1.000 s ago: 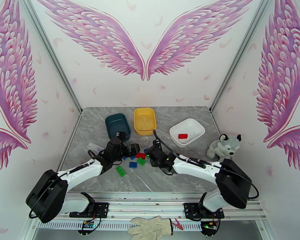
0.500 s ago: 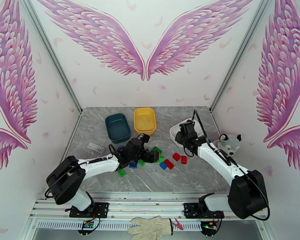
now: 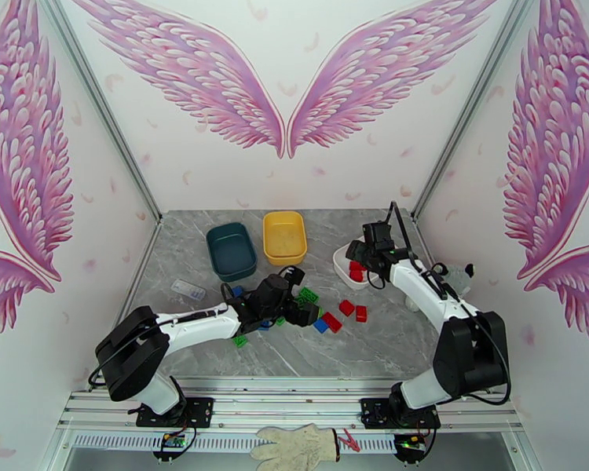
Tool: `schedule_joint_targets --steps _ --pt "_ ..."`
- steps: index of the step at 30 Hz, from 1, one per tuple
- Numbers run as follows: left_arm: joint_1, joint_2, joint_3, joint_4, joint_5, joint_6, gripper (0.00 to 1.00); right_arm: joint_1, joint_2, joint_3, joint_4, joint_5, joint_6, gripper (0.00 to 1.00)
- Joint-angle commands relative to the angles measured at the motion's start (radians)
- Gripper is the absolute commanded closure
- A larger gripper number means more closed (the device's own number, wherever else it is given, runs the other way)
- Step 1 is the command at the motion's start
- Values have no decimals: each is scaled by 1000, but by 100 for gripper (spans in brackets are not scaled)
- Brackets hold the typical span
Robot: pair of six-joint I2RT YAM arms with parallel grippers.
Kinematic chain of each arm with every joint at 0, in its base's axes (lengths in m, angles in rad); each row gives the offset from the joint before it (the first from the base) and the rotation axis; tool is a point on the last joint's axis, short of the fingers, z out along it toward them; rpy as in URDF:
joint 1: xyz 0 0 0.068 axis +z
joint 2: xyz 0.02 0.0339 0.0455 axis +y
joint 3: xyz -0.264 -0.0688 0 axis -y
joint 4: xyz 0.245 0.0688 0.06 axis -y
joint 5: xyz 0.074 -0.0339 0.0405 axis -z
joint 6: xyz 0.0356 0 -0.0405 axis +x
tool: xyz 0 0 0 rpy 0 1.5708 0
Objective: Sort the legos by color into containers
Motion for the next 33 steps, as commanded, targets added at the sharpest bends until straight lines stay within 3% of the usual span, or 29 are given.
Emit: schedule_joint_targets --steps 1,7,11,17,25,33 --pt "2 -68 -29 -6 -120 18 1 34 -95 -57 30 -73 -49 21" --pt "53 -133 -49 -68 -194 -16 1 175 -108 -75 -40 -77 -111 24" --pt "147 -181 -108 -44 -139 -86 1 267 -119 -127 -79 -72 -108 25" --pt "263 -259 -192 10 -53 -167 1 314 -223 -292 -118 -105 -85 24" --pt "272 -306 -216 23 -53 -173 1 377 -287 -459 -145 -127 -31 28" --pt "267 -239 -212 68 3 -200 1 458 -212 -453 -183 -43 18 32"
